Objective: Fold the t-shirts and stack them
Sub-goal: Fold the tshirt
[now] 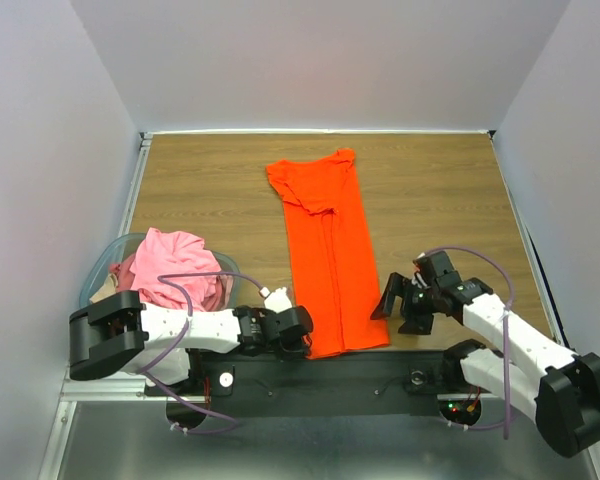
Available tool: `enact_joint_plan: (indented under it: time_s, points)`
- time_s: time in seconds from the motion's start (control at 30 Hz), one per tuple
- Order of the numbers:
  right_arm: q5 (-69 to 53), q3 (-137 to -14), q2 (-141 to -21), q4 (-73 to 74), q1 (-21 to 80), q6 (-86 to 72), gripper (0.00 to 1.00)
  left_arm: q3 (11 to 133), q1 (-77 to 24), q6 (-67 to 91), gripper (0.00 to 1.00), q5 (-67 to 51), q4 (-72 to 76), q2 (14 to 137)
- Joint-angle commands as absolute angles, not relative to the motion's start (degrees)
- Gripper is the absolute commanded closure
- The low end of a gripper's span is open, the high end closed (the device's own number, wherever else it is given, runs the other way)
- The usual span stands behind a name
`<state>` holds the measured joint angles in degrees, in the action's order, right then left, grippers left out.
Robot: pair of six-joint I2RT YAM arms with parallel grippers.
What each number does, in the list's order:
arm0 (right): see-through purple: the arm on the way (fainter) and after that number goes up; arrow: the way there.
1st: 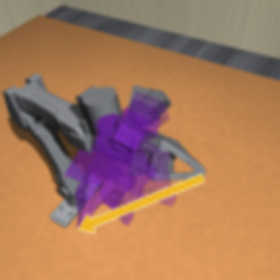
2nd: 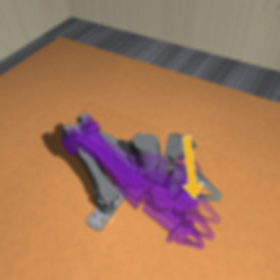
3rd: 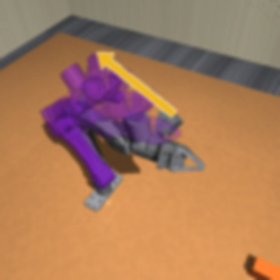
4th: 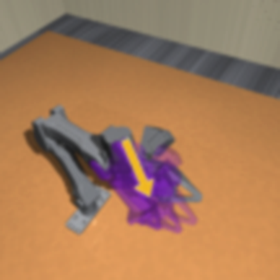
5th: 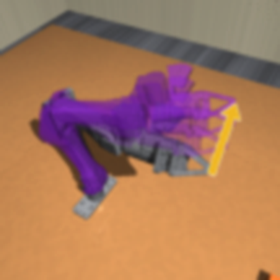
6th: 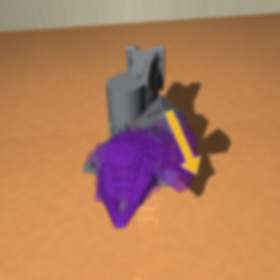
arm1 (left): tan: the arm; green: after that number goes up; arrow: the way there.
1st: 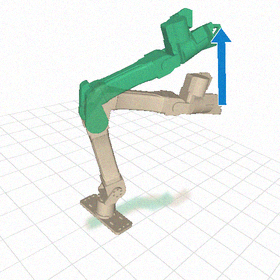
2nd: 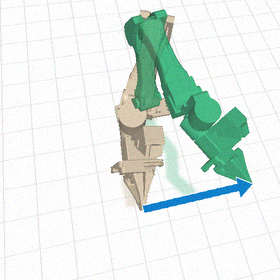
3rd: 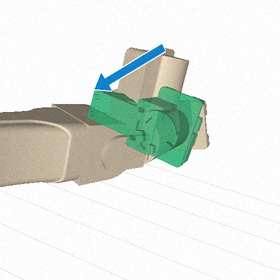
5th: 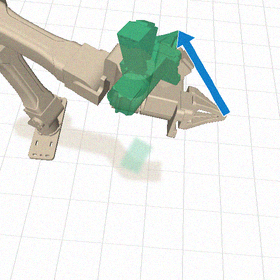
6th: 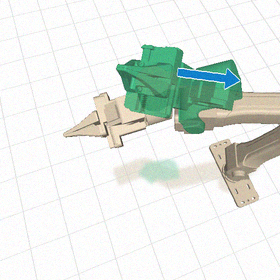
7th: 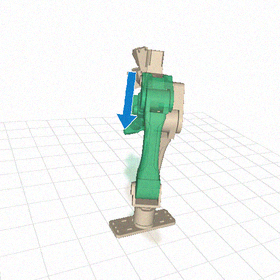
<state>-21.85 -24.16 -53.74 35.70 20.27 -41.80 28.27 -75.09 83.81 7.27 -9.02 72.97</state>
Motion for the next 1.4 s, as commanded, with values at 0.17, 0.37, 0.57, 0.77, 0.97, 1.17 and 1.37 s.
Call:
enact_joint_plan:
  time_s: [0.17,0.37,0.57,0.77,0.97,1.17,1.37]
  points:
    - [-20.30,-21.89,-55.11,37.09,30.40,-49.04,0.14,29.36,-74.09,81.21,1.00,6.42,-7.03,75.23]
    - [-17.94,-19.69,-55.72,37.18,33.22,-51.77,0.25,28.74,-74.09,81.74,1.00,6.42,-6.59,74.62]
    - [-13.02,-21.44,-57.39,37.18,33.40,-51.33,0.57,28.21,-74.00,81.91,1.00,6.24,-6.24,74.27]
    - [-8.00,-23.47,-61.25,37.09,33.31,-50.19,0.59,27.95,-74.00,81.83,1.00,6.42,-6.06,73.57]
    - [-6.15,-25.40,-59.95,36.83,33.31,-49.49,1.00,28.65,-73.92,80.95,1.00,7.73,-6.33,72.69]
    - [-7.03,-31.19,-57.40,36.83,33.31,-47.29,1.00,32.25,-72.25,78.23,1.00,10.19,-8.86,71.37]
    - [-1.50,-37.34,-59.50,36.74,33.31,-45.97,1.00,33.84,-67.77,73.92,1.00,10.90,-7.91,68.47]
